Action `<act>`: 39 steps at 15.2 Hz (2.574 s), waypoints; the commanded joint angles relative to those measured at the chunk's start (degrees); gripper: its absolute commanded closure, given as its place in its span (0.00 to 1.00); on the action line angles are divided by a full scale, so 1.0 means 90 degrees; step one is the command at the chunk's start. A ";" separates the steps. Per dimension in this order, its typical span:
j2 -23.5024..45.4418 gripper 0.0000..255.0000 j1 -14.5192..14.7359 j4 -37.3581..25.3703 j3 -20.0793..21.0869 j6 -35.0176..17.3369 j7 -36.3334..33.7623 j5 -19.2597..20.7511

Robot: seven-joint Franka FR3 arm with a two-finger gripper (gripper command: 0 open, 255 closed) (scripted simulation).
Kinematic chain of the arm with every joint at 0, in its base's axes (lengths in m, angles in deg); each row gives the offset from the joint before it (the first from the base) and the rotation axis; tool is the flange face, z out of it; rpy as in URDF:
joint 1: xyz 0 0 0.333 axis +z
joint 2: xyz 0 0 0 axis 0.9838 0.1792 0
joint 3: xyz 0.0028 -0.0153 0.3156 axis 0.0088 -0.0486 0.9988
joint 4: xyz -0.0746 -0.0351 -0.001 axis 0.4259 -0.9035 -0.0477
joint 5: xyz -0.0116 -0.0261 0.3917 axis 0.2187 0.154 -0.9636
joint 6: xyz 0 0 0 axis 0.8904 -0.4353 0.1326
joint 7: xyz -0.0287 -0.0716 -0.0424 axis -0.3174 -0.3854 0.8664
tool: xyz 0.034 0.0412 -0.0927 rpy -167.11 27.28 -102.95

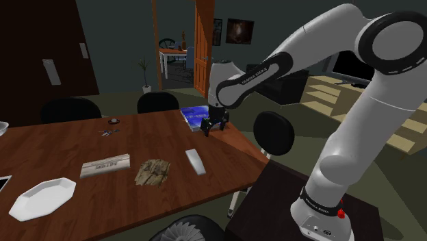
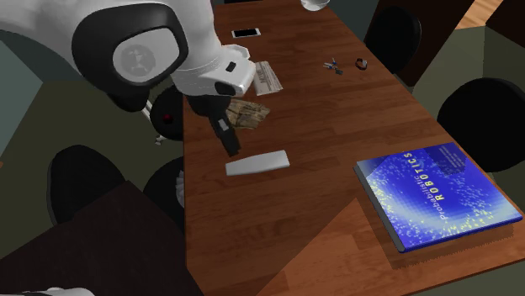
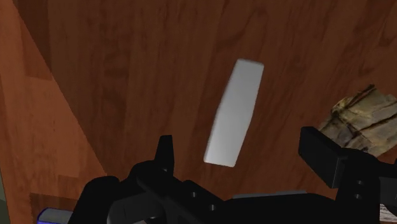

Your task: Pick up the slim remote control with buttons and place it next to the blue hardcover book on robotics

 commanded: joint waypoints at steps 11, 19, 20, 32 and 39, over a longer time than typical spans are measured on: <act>0.3094 0.00 0.0075 -0.1395 -0.0122 -0.1388 -0.1486 0.0369; 0.4388 0.00 0.0202 -0.2191 -0.0283 -0.1806 -0.1856 0.0379; 0.4466 0.00 0.0212 -0.2211 -0.0297 -0.1863 -0.1866 0.0392; 0.4748 1.00 0.0249 -0.2293 -0.0344 -0.2063 -0.1899 0.0438; 0.4746 1.00 0.0250 -0.2291 -0.0344 -0.2064 -0.1899 0.0438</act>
